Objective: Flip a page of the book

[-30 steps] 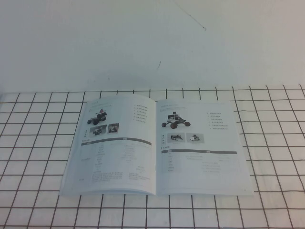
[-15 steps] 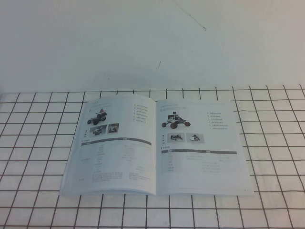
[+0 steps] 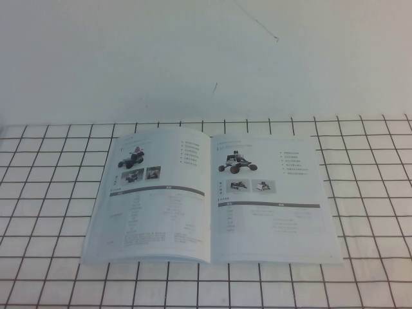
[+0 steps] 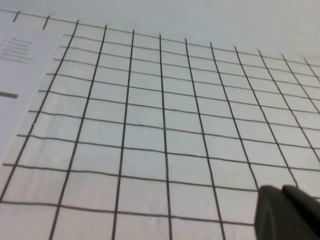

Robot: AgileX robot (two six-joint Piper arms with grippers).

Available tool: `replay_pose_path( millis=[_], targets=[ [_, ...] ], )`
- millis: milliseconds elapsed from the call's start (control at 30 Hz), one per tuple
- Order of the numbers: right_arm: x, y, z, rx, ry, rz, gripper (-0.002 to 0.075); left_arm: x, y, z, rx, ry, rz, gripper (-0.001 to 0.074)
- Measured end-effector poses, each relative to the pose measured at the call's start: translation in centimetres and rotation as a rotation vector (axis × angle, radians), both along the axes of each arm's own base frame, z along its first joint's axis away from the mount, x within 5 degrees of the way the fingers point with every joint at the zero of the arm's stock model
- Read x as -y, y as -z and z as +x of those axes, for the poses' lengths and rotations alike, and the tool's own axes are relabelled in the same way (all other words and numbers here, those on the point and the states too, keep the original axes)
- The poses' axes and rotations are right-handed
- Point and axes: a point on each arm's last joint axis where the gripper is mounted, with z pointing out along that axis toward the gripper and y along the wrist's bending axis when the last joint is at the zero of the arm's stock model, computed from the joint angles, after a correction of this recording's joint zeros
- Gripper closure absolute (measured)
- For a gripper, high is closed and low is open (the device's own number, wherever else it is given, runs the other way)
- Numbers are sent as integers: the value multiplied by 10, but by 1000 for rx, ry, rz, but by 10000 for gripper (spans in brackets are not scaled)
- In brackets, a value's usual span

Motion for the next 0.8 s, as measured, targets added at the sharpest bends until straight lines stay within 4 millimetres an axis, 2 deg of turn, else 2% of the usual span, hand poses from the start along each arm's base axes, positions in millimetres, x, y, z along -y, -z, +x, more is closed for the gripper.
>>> replay_pose_path(
  millis=[133, 333, 600, 800],
  targets=[
    [-1, -5, 2, 58, -5, 16, 728, -1, -1, 0, 13, -2, 15, 737],
    [-3, -29, 6, 336, -12, 116, 728, -2, -10, 3, 126, -14, 30, 737],
    [-1, -49, 4, 570, 9, 201, 728, -7, -36, 3, 408, -99, -276, 737],
    [2, -67, -2, 779, 18, 150, 728, -8, -38, 3, 427, -109, -323, 738]
  ],
)
